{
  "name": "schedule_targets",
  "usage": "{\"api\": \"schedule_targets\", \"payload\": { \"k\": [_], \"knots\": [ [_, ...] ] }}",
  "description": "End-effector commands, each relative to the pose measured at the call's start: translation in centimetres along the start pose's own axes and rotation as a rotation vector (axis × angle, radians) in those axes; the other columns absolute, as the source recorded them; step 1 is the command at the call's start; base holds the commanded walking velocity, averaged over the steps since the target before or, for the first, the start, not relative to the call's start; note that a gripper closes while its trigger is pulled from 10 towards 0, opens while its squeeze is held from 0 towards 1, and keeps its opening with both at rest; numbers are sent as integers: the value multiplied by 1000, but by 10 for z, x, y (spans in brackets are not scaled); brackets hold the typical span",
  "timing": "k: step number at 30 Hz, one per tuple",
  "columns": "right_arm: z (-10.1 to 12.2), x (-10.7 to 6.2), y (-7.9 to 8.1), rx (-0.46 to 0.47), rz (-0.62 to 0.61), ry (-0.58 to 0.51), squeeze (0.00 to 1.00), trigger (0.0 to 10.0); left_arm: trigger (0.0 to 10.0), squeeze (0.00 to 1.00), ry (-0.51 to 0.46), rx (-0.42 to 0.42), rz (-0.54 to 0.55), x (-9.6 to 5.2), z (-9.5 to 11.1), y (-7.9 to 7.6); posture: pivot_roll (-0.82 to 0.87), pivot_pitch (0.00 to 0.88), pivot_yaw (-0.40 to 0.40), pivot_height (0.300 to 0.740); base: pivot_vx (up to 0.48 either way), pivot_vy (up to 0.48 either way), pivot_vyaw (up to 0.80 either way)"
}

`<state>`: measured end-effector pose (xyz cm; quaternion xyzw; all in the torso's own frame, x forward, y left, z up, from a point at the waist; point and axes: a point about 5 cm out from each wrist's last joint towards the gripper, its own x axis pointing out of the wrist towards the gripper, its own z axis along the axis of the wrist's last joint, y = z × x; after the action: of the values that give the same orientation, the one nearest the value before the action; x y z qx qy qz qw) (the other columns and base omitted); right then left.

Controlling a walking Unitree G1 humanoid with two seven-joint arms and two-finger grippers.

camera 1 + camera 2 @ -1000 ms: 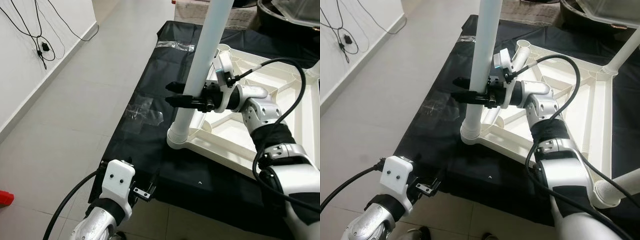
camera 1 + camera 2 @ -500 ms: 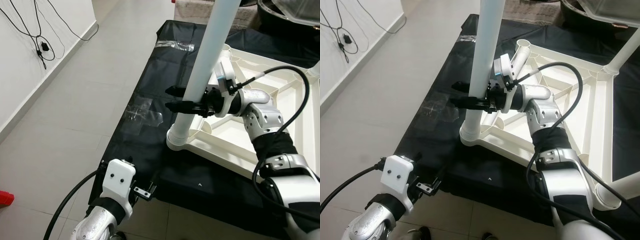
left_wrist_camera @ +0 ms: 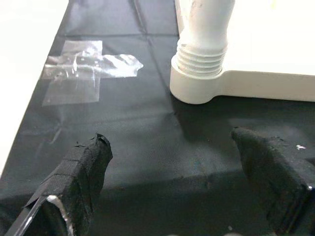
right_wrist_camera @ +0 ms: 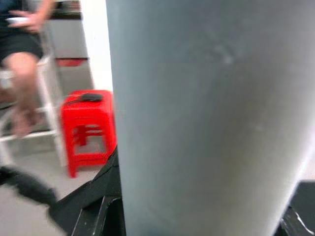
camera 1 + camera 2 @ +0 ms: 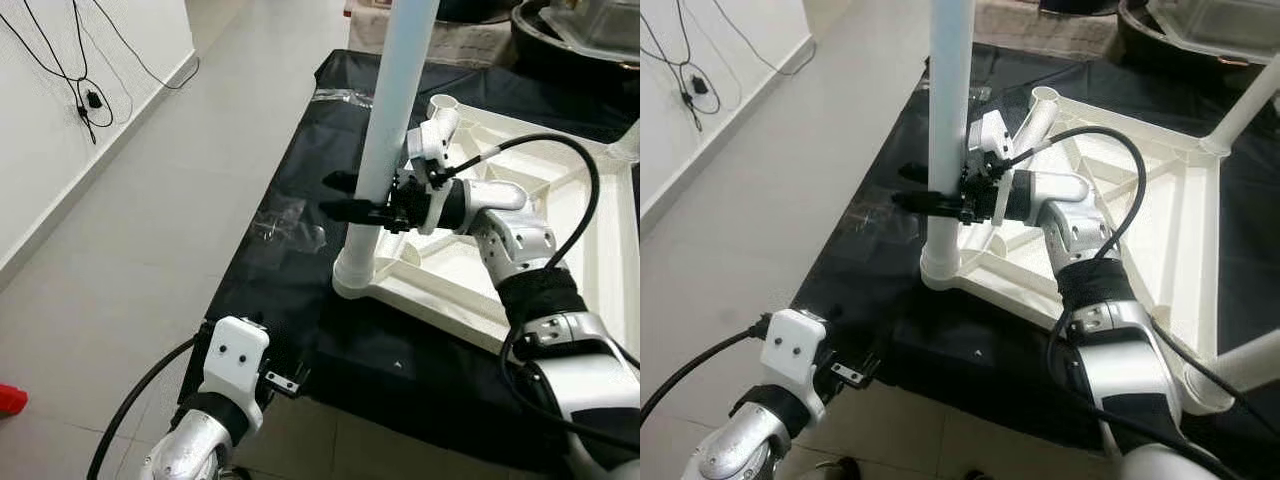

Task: Building children table

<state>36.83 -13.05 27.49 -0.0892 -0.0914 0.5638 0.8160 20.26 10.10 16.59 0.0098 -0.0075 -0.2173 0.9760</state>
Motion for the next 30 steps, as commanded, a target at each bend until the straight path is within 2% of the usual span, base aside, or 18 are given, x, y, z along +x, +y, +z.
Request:
{"api": "schedule_targets", "payload": {
  "k": [1,4,7,8,10,11,13,14,15,17,19,21,23,24,25,26,27,30],
  "knots": [
    [-41,-14,-2,105,-167,165,0,10000,10000,0,22,0,-4,1,-6,1,125,233,-48,740,0,0,0],
    [-42,-15,-3,128,-201,156,0,10000,10000,0,22,1,-4,1,-6,1,125,233,-48,740,0,0,0],
    [-45,-20,-10,167,-336,135,0,10000,10000,0,20,6,-6,2,-7,2,124,223,-47,740,0,0,0],
    [-45,-20,-10,167,-336,135,0,10000,10000,0,20,6,-6,2,-7,2,124,223,-47,740,0,0,0],
    [-49,-27,-21,178,-582,140,0,10000,10000,0,16,13,-7,3,-7,3,123,214,-46,740,0,0,0],
    [-49,-27,-21,178,-582,140,0,10000,10000,0,16,13,-7,3,-7,3,123,214,-46,740,0,0,0],
    [-54,-34,-28,185,-845,151,0,10000,10000,0,14,16,-6,3,-6,5,123,211,-46,740,0,0,0],
    [-54,-34,-28,185,-845,151,0,10000,10000,0,14,16,-6,3,-6,5,123,211,-46,740,0,0,0],
    [-58,-37,-29,209,-963,159,0,10000,10000,0,13,17,-5,3,-6,6,123,210,-45,740,0,0,0],
    [-58,-37,-29,209,-963,159,0,10000,10000,0,13,17,-5,3,-6,6,123,210,-45,740,0,0,0],
    [-62,-38,-22,199,-1230,162,0,10000,10000,0,11,23,-4,4,-6,8,128,212,-42,740,0,0,0],
    [-62,-38,-22,199,-1230,162,0,10000,10000,0,11,23,-4,4,-6,8,128,212,-42,740,0,0,0],
    [-68,-33,-13,188,-1447,181,0,10000,10000,0,10,29,-2,5,-6,10,140,210,-43,740,0,0,0],
    [-70,-31,-10,189,-1511,193,0,10000,10000,0,10,31,-2,5,-6,11,140,210,-43,740,0,0,0],
    [-70,-31,-10,189,-1511,193,0,10000,10000,0,10,31,-2,5,-6,11,140,210,-43,740,0,0,0],
    [-73,-29,-9,203,-1592,216,0,10000,10000,0,10,34,-3,5,-6,11,145,210,-44,740,0,0,0],
    [-73,-29,-9,203,-1592,216,0,10000,10000,0,10,34,-3,5,-6,11,145,210,-44,740,0,0,0],
    [-75,-26,-7,212,-1708,232,0,10000,10000,0,10,37,-3,6,-6,12,144,209,-42,740,0,0,0]
  ]
}}
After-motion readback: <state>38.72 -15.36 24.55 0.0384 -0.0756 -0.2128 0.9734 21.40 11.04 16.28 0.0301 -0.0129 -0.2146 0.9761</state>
